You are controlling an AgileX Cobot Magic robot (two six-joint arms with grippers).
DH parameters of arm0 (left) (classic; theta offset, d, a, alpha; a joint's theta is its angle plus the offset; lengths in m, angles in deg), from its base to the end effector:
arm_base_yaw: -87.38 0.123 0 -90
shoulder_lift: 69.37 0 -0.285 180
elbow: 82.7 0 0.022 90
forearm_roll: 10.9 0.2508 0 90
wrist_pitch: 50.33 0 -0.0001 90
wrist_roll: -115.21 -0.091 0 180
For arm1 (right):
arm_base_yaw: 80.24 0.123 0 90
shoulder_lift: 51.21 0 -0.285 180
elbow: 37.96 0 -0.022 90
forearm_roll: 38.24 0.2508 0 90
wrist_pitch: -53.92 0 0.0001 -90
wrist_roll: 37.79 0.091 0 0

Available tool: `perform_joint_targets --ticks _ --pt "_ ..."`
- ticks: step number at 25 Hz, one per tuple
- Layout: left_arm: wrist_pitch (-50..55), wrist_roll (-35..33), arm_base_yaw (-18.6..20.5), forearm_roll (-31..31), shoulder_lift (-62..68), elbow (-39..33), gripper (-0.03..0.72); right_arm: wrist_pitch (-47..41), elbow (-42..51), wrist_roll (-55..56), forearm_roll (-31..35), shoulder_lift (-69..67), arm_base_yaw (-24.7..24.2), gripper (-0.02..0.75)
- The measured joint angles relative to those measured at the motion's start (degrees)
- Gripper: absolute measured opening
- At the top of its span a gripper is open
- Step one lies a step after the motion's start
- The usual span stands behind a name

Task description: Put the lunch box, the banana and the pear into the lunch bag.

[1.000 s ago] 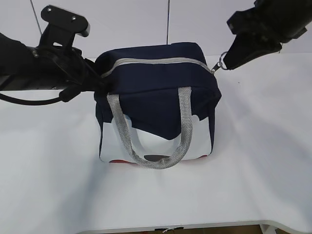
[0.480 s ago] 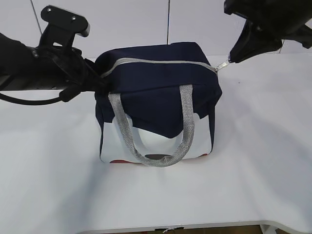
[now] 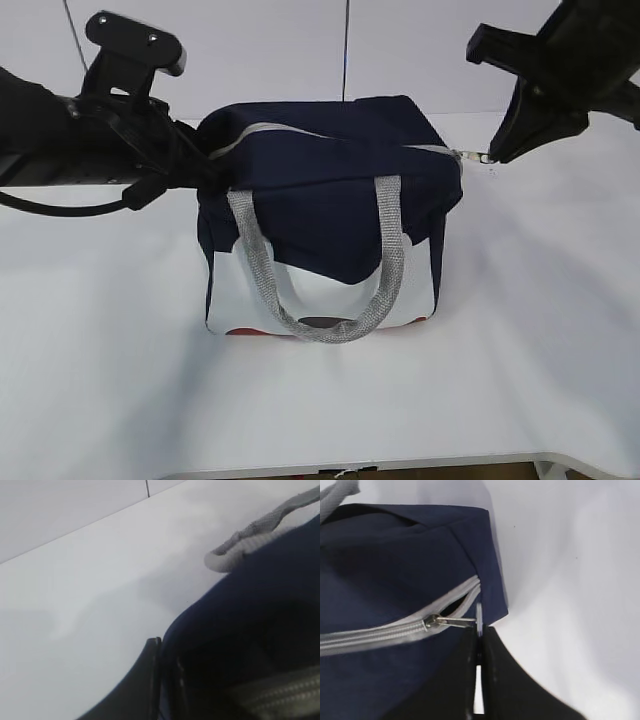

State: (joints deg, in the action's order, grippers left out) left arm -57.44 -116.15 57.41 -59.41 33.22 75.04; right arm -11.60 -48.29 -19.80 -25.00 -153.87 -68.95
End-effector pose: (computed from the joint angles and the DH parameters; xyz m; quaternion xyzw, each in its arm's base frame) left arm 0.3150 -0.1720 0.2303 0.2239 0.8365 -0.0768 0.4942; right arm 0.3378 0.0868 0.3307 0.0836 0.9716 0.1567 0.1563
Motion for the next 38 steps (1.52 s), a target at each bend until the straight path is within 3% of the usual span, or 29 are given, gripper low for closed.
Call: perform_joint_targets --ticks 13,23,31,38 --pt "0.26 0.00 0.00 0.00 0.00 0.00 -0.015 -0.84 0.00 -2.51 -0.40 -6.58 -1.12 0.018" --pt "0.38 0.00 0.00 0.00 0.00 0.00 -0.015 3.21 0.00 -5.23 -0.62 -12.77 -1.39 0.018" --pt "0.38 0.00 0.00 -0.10 0.05 0.00 -0.015 6.53 0.00 -11.03 5.73 -16.51 -1.53 0.018" --pt "0.38 0.00 0.00 -0.10 0.14 0.00 -0.015 6.74 0.00 -12.63 6.26 -16.54 -1.53 0.018"
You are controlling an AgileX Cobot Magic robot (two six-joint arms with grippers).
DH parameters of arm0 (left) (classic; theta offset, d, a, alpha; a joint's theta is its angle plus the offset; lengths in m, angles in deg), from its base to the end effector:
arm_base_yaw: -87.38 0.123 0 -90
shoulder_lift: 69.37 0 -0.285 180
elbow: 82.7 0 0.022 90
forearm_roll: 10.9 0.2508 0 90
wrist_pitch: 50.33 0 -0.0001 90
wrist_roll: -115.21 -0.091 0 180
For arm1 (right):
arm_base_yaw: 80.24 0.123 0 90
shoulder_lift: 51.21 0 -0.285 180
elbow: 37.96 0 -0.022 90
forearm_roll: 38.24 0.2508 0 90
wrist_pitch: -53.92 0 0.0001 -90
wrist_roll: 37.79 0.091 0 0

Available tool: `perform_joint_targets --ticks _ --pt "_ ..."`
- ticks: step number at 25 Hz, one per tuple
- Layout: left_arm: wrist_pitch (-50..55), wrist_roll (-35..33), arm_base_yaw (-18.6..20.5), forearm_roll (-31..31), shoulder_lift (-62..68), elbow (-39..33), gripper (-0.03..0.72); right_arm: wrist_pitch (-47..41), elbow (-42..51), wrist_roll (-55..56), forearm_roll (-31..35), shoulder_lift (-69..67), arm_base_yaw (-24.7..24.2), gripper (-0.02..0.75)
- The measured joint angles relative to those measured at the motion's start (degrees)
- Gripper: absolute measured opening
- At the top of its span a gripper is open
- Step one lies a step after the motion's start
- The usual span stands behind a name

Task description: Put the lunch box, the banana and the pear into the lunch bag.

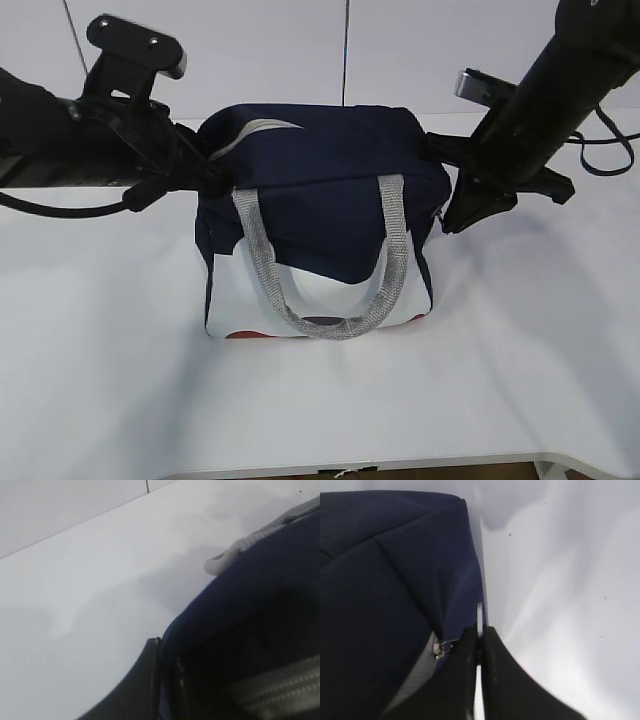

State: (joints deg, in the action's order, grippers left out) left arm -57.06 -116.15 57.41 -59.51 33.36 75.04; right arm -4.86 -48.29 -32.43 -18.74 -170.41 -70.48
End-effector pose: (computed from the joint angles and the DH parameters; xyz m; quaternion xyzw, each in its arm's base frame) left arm 0.3149 -0.1724 0.2291 0.2248 0.8381 -0.0786 0.4907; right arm 0.3940 0.0942 0.2268 0.0340 0.9819 0.1660 0.0849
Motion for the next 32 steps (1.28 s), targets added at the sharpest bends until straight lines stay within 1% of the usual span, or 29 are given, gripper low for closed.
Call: perform_joint_targets --ticks 4,6,8,10,12,13,14,17,20,24,30,32 --pt "0.00 0.00 0.00 0.00 0.00 0.00 -0.015 0.14 -0.12 -1.16 0.12 0.00 0.00 0.028" --pt "0.00 0.00 0.00 0.00 0.00 0.00 -0.015 -0.07 -0.67 -2.88 0.73 -0.10 0.00 0.070" --pt "0.00 0.00 0.00 0.00 0.00 0.00 -0.015 -0.45 -1.95 -4.26 2.35 -0.13 0.00 0.169" --pt "0.00 0.00 0.00 0.00 0.00 0.00 -0.015 -0.93 -3.26 -5.35 4.39 -0.22 -0.06 0.304" --pt "0.00 -0.09 0.00 0.00 0.00 0.00 -0.015 -2.28 -4.51 -5.68 5.56 -0.22 -0.06 0.421" --pt "0.00 -0.09 0.00 0.00 0.00 0.00 -0.015 -3.33 -5.30 -5.91 5.83 -0.22 -0.06 0.465" --pt "0.00 -0.19 0.00 0.00 0.00 0.00 -0.015 -4.32 -6.13 -6.10 5.83 -0.22 -0.06 0.492" --pt "0.00 -0.13 0.00 0.00 0.00 0.00 -0.015 -7.76 -8.42 -6.53 5.92 -0.22 -0.06 0.524" --pt "0.00 -0.13 0.00 0.46 0.00 0.00 -0.015 -10.39 -10.54 -6.95 5.92 -0.22 -0.06 0.528" --pt "0.12 -0.13 0.00 1.22 0.00 0.00 -0.008 -11.13 -13.33 -9.03 5.92 -0.09 -0.06 0.529" --pt "1.85 -0.13 0.04 1.97 -0.77 0.00 0.067 -11.49 -13.71 -12.68 5.52 3.84 -0.06 0.529" --pt "4.19 -0.45 0.13 4.06 -1.93 0.00 0.109 -11.62 -13.71 -13.94 5.52 5.71 -0.06 0.529"
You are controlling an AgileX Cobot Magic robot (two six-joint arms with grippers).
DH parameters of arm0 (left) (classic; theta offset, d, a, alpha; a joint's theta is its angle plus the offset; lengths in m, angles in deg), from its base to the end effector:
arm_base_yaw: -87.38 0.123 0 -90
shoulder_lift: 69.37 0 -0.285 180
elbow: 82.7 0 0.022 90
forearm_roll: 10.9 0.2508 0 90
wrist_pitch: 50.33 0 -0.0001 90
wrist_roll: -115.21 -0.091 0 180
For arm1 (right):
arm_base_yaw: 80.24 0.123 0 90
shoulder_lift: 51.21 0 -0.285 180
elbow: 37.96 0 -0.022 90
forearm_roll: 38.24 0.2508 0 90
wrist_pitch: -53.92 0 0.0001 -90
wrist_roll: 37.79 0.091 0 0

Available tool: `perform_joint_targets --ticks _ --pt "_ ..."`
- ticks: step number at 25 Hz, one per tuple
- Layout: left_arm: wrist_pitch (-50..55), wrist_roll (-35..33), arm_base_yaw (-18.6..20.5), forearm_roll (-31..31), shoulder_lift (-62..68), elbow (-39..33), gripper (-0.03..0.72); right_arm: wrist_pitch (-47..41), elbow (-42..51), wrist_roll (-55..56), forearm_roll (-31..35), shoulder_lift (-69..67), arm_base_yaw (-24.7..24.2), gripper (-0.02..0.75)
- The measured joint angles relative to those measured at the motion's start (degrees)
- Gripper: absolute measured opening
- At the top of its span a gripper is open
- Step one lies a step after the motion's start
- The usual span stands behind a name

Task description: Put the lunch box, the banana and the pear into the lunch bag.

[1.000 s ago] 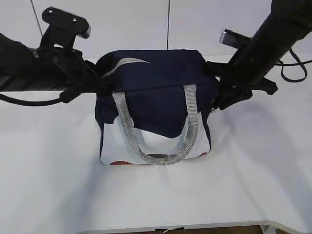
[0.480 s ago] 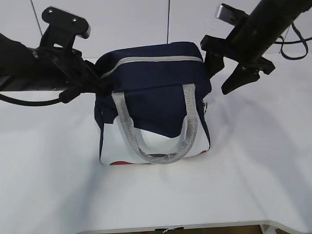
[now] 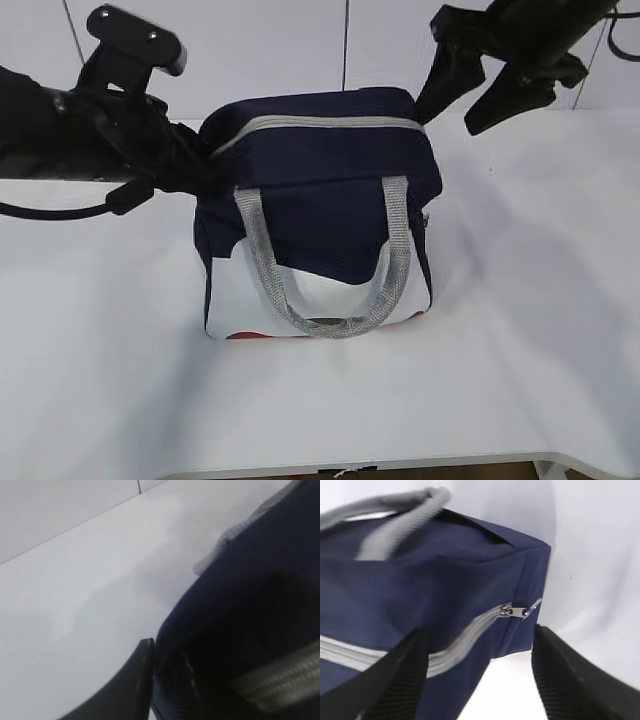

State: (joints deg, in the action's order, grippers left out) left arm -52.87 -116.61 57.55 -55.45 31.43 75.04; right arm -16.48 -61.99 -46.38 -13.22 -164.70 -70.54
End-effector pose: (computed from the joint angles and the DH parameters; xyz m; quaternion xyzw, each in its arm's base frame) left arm 0.3079 -0.1734 0.2373 0.2702 0.8284 -0.0825 0.4837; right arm 0.3836 0.1024 0.3313 -0.1174 0.9547 0.2153 0.1686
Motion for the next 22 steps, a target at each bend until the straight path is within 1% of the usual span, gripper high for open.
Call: perform_joint_targets --ticks 5,7,9,14,17,22 --pt "10.48 -0.39 0.00 8.81 -4.02 0.00 0.232 -0.46 -0.04 -1.97 0.23 3.84 0.00 0.529" --pt "14.48 -0.48 0.00 12.58 -5.64 0.00 0.260 -0.64 -0.04 -2.62 0.23 5.60 0.00 0.529" --pt "18.24 -0.51 0.00 16.85 -7.59 0.00 0.271 -0.77 -0.04 -3.63 0.23 7.30 0.00 0.529" --pt "26.04 -0.61 0.00 27.27 -12.88 0.00 0.276 -0.97 -0.04 -4.56 -3.21 11.14 0.00 0.529" --pt "29.38 -0.61 0.00 34.50 -16.00 0.00 0.277 -1.10 -0.04 -4.64 -4.18 12.65 0.00 0.529" --pt "35.72 -0.61 0.00 48.50 -19.94 0.00 0.277 -1.21 -0.04 -5.91 -4.30 14.84 0.00 0.529"
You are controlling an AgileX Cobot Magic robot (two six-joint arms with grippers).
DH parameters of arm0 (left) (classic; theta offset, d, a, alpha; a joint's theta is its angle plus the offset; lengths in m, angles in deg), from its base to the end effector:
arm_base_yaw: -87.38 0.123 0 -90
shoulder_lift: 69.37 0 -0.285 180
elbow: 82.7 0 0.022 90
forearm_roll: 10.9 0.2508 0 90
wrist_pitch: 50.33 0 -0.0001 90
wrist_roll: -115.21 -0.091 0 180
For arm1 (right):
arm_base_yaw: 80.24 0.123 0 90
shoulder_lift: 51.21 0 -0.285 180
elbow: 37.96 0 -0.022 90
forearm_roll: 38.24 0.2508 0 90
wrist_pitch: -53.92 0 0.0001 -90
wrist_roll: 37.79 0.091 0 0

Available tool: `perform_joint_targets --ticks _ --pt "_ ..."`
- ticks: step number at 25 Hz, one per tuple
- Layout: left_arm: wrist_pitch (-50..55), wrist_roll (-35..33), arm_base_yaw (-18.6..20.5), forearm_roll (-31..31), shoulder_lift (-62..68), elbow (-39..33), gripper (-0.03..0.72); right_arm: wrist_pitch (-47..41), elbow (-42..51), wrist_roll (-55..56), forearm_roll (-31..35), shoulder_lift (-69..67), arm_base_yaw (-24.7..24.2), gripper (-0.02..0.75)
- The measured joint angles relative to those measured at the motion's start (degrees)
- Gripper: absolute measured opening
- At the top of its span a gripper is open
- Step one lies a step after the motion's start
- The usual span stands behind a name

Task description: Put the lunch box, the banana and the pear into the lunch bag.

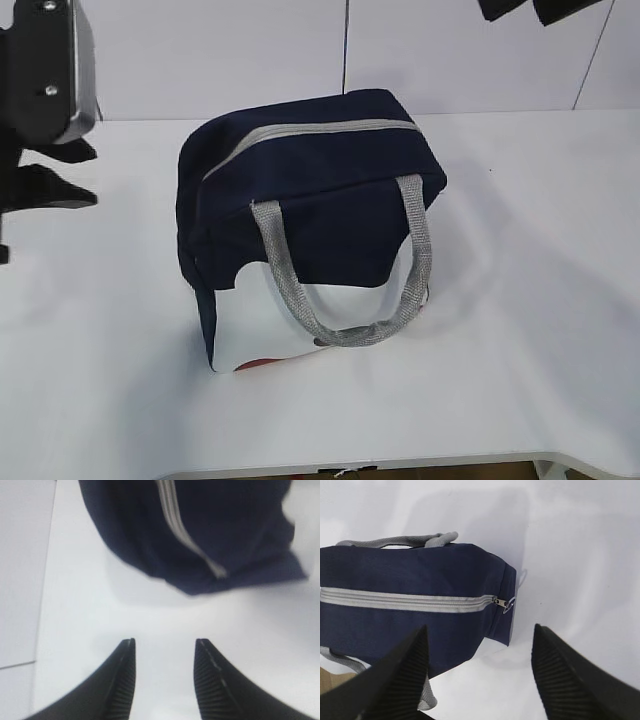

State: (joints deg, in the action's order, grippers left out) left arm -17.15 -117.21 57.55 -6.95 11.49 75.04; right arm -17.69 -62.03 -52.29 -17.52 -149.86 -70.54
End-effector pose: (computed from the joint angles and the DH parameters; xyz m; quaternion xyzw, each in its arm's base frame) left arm 0.2332 -0.1297 0.3031 0.6250 0.6858 0.1005 0.3592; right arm 0.3180 0.0854 0.4224 -0.1927 0.9213 0.1676 0.2933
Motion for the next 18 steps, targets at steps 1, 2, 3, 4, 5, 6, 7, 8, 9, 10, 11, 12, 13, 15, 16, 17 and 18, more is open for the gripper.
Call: perform_joint_targets --ticks 1,2,3,4,5,6,7,8,9,10,11,12,13,15,16,17,18 --pt "1.25 0.00 0.00 3.20 -0.85 0.00 0.277 0.00 0.00 -0.51 -0.10 0.52 0.00 0.529" --pt "2.75 0.00 0.00 5.92 -1.76 0.00 0.277 -0.08 0.00 -0.81 -0.10 1.23 0.00 0.529" --pt "4.19 0.00 0.00 9.19 -2.56 0.00 0.277 -0.08 0.00 -1.12 -0.10 1.88 0.00 0.529" --pt "5.35 0.00 0.00 12.31 -3.59 0.00 0.277 -0.08 0.00 -1.38 -0.10 2.48 0.00 0.529" --pt "6.58 0.00 0.00 14.81 -4.69 0.00 0.277 -0.08 0.00 -1.69 -0.13 3.20 0.00 0.529" --pt "7.80 0.00 0.00 17.60 -5.82 0.00 0.277 -0.12 0.00 -1.84 -0.22 3.95 0.00 0.529" --pt "8.92 0.26 0.00 20.13 -6.77 0.00 0.277 -0.22 0.00 -1.93 -0.25 4.57 0.00 0.529" --pt "9.63 1.19 0.00 22.52 -7.91 0.00 0.277 -0.22 0.00 -1.93 -0.54 5.31 0.00 0.529" --pt "10.40 2.39 0.00 24.26 -9.06 0.00 0.277 -0.25 0.00 -2.04 -0.87 6.02 0.00 0.529" --pt "11.25 3.47 0.00 25.98 -10.05 0.00 0.277 -0.35 0.00 -2.04 -1.43 6.72 0.12 0.529" --pt "11.98 4.61 0.00 27.35 -11.28 0.00 0.277 -0.35 0.00 -2.04 -1.83 7.29 0.37 0.529" --pt "12.97 5.61 0.00 28.03 -12.53 0.00 0.277 -0.37 0.00 -2.04 -2.21 7.94 0.50 0.529" --pt "13.95 6.41 0.00 28.63 -13.81 0.00 0.277 -0.47 0.00 -2.04 -2.34 8.62 0.60 0.529" --pt "15.57 8.59 0.00 29.02 -16.22 0.00 0.277 -0.58 0.26 -2.17 -2.36 10.01 0.60 0.529" --pt "16.33 9.92 0.00 29.16 -17.55 0.00 0.277 -0.58 0.77 -2.17 -2.36 10.90 0.60 0.529" --pt "16.98 10.96 0.00 29.16 -18.92 0.00 0.277 -0.58 1.47 -2.17 -2.45 11.84 0.60 0.529" --pt "17.42 12.48 0.00 29.16 -20.08 0.00 0.277 -0.58 2.19 -2.17 -2.49 12.66 0.60 0.529"
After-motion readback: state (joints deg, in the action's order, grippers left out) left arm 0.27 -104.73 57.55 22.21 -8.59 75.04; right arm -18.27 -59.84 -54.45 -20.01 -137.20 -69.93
